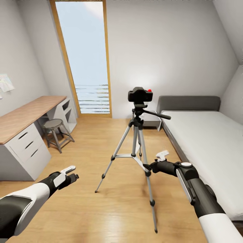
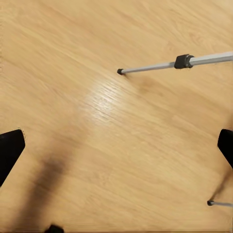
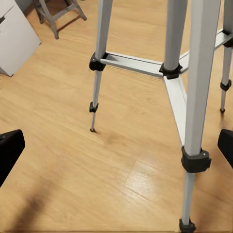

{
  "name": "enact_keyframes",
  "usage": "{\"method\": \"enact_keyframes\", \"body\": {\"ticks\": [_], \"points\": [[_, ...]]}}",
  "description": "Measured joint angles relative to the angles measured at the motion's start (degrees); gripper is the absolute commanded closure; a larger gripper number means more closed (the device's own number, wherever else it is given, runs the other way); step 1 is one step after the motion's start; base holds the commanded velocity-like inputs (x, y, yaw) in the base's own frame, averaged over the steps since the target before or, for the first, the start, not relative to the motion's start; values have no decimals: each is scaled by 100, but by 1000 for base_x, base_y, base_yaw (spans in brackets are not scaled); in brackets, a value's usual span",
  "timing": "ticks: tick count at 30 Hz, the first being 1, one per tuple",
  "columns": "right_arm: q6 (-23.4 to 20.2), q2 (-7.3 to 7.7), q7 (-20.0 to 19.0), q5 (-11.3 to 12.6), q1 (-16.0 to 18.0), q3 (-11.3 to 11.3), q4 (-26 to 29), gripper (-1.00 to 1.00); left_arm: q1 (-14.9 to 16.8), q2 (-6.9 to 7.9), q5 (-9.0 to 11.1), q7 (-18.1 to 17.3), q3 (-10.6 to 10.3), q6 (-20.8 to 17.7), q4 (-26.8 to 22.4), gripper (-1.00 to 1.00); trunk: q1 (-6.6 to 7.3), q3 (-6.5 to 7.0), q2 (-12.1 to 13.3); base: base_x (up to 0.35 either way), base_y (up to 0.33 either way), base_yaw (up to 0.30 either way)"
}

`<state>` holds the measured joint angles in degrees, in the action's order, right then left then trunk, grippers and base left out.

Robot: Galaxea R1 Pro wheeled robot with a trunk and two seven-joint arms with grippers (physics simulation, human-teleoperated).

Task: Attach the digital camera to the camera tripod in the bedroom.

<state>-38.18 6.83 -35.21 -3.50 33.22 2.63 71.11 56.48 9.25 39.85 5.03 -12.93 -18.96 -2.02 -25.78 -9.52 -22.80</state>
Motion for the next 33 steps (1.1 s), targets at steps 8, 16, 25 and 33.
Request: {"method": "enact_keyframes", "body": {"ticks": [8, 16, 25, 33], "points": [[-6, 8, 1, -4, -5, -11, 1, -100, -7, -1, 36, 8, 1, -23, 6, -100, 0, 0, 1, -326, 0, 0], [88, 106, 101, -72, -43, -109, -96, -100, -107, 102, 77, 16, -6, 1, 100, -100, 3, 0, 0, -171, 0, 0], [-3, 101, 84, -112, -173, -368, -385, -100, -404, -26, 35, -45, -4, -16, 188, -100, 3, 0, 0, 0, 0, 0], [-255, 275, -74, -95, -202, -386, -642, -100, -665, -93, 48, -32, 0, -7, 193, -100, 3, 0, 0, 0, 0, 0]]}}
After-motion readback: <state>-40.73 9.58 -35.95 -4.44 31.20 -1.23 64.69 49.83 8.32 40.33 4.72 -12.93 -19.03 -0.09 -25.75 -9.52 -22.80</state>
